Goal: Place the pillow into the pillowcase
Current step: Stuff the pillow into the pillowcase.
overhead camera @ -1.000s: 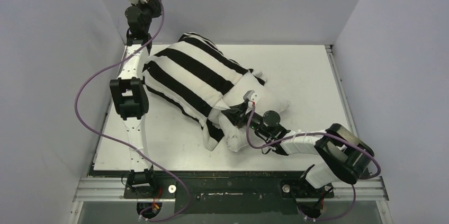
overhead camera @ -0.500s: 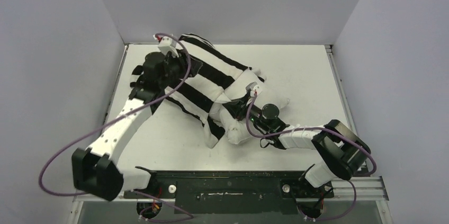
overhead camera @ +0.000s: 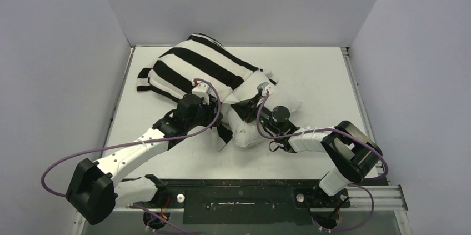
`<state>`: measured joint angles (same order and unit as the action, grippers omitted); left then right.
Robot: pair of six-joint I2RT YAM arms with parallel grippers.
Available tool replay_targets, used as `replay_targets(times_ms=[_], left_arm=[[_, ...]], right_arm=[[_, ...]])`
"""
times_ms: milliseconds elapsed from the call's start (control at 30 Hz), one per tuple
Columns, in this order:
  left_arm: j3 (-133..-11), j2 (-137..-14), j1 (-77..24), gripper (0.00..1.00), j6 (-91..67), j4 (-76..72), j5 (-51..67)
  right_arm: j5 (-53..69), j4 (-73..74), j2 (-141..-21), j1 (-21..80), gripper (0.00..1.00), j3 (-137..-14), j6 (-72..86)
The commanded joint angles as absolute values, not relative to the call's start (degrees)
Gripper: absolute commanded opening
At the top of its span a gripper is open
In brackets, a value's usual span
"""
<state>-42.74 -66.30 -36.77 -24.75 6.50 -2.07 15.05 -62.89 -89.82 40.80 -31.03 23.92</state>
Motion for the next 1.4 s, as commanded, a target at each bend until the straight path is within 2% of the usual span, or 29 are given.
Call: replay_targets(times_ms=[0,167,267,300,333,367,433,500,567,633,767,967,1067,1133,1233,1267,1367], left_arm=[[-41.6,-65.6,-38.3,0.49,-24.4,2.7,-8.5],[-39.9,-68.6,-38.5,0.52,-23.2,0.8,-15.3],[-38.3,-71.1,-38.5,0.54,-21.0,-6.4,-17.3],[-38.1,-71.8,-38.5,0.54,-20.0,-8.5,-17.2],[-38.3,-72.3,-38.5,0.5,-19.0,-10.0,-16.8],[-38.7,-72.5,-38.5,0.4,-17.9,-10.8,-16.0],[-40.4,-72.2,-38.5,0.01,-16.1,-10.1,-14.5],[-41.4,-70.5,-38.5,0.0,-16.3,-8.4,-14.6],[-40.8,-67.9,-38.5,0.0,-17.0,-8.5,-14.3],[-39.9,-65.5,-38.4,0.0,-17.5,-9.5,-14.2],[-40.0,-63.0,-38.2,0.0,-18.5,-9.2,-14.2],[-41.9,-61.9,-37.6,0.0,-19.0,-6.1,-13.4],[-42.4,-61.6,-37.2,0.0,-19.8,-5.4,-12.5],[-42.5,-61.1,-37.1,0.0,-20.9,-5.4,-11.8],[-42.6,-60.1,-37.0,0.0,-23.0,-5.5,-9.6],[-42.9,-59.7,-37.0,0.0,-23.8,-5.5,-8.5],[-43.9,-58.4,-37.1,0.0,-26.7,-5.4,-5.2]], right_arm=[[13.1,-67.2,-90.0,40.6,0.0,-33.5,26.2],[12.7,-66.5,-89.4,40.6,0.0,-33.6,26.1],[12.5,-65.8,-89.2,40.6,0.01,-33.8,25.9],[12.8,-65.0,-89.3,40.7,0.08,-34.3,25.5],[14.2,-64.1,-89.3,40.7,0.14,-34.7,24.3],[16.7,-62.6,-89.0,40.7,0.21,-35.4,21.5],[20.2,-53.9,-87.0,40.9,0.41,-38.0,14.1],[20.2,-39.1,-83.7,41.5,0.62,-42.3,7.3],[18.7,-29.3,-81.7,42.9,0.77,-45.7,1.2],[14.7,-22.0,-81.4,44.6,0.83,-48.7,-4.3],[9.7,-16.5,-84.8,45.3,0.84,-52.0,-7.7],[7.2,-13.9,-94.2,45.4,0.82,-57.2,-8.8],[6.8,-15.3,-98.6,45.4,0.74,-60.7,-5.6],[6.0,-20.6,-101.3,45.4,0.54,-62.3,-0.8],[5.5,-31.8,-104.4,45.5,0.03,-63.1,9.5],[4.6,-37.8,-105.0,45.7,0.0,-62.4,12.9],[0.8,-53.8,-107.4,46.1,0.0,-60.6,22.4]])
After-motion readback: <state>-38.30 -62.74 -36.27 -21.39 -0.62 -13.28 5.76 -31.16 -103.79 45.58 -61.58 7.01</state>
